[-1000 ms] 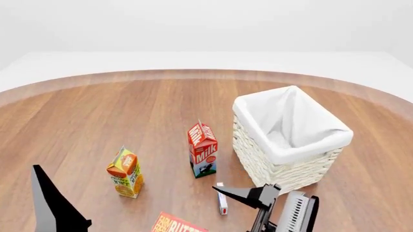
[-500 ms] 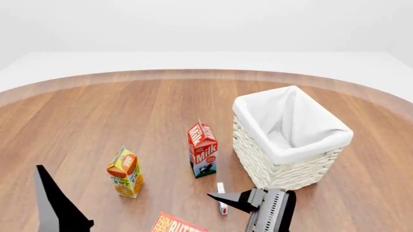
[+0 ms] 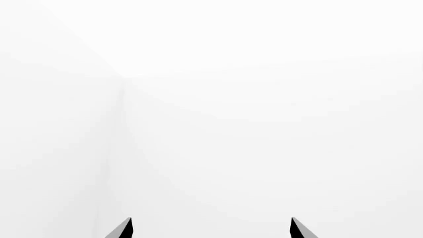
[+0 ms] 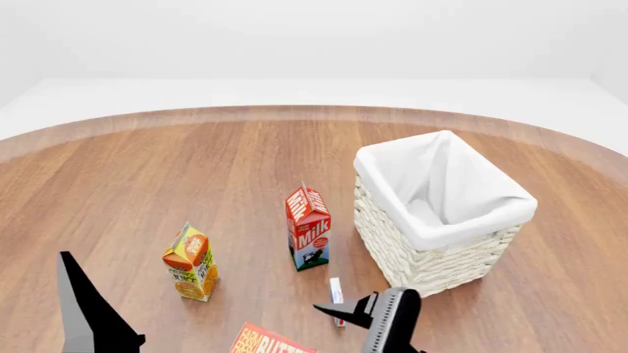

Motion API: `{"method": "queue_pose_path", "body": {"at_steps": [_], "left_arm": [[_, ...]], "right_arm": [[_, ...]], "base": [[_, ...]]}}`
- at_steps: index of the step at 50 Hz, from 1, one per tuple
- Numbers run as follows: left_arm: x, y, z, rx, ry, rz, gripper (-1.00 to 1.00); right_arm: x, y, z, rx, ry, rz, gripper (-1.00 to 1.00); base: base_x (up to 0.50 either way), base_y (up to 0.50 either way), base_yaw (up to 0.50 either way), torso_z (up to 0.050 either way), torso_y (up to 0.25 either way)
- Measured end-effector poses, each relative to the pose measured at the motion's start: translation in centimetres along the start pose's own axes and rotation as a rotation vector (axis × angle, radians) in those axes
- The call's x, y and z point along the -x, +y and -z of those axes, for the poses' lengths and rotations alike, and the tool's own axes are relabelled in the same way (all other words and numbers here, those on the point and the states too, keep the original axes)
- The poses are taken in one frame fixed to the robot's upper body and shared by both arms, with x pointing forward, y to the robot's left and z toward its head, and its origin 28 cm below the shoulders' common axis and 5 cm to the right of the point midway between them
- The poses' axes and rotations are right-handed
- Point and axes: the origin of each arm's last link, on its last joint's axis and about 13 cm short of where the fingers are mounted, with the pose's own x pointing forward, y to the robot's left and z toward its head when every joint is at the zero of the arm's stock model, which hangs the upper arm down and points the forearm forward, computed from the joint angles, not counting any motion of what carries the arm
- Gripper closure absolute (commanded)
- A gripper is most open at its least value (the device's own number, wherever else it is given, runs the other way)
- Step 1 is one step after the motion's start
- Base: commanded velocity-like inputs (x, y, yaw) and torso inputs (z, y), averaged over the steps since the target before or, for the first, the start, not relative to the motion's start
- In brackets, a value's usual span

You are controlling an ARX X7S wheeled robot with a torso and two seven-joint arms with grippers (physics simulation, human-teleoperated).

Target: Pick up the cream cheese box and the butter, and put them in the basket.

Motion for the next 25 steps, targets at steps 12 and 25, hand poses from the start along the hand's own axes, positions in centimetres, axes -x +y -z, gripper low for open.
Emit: {"method": "queue_pose_path", "body": {"at_steps": [12,25], "left_arm": [[0.05,-0.03,-0.08,0.0,0.0,0.001,-1.0],[0.15,-0.09,-0.15,0.0,0.0,0.003,-1.0]], "right_arm": [[-0.03,0.34,0.23,-0.004,0.033,-0.025,-1.0],[-0.02,0.39,0.55,-0.05,0.067,-0.05,-1.0]], "base": [[0.0,0.0,0.0,0.0,0.0],[0.0,0.0,0.0,0.0,0.0]]}}
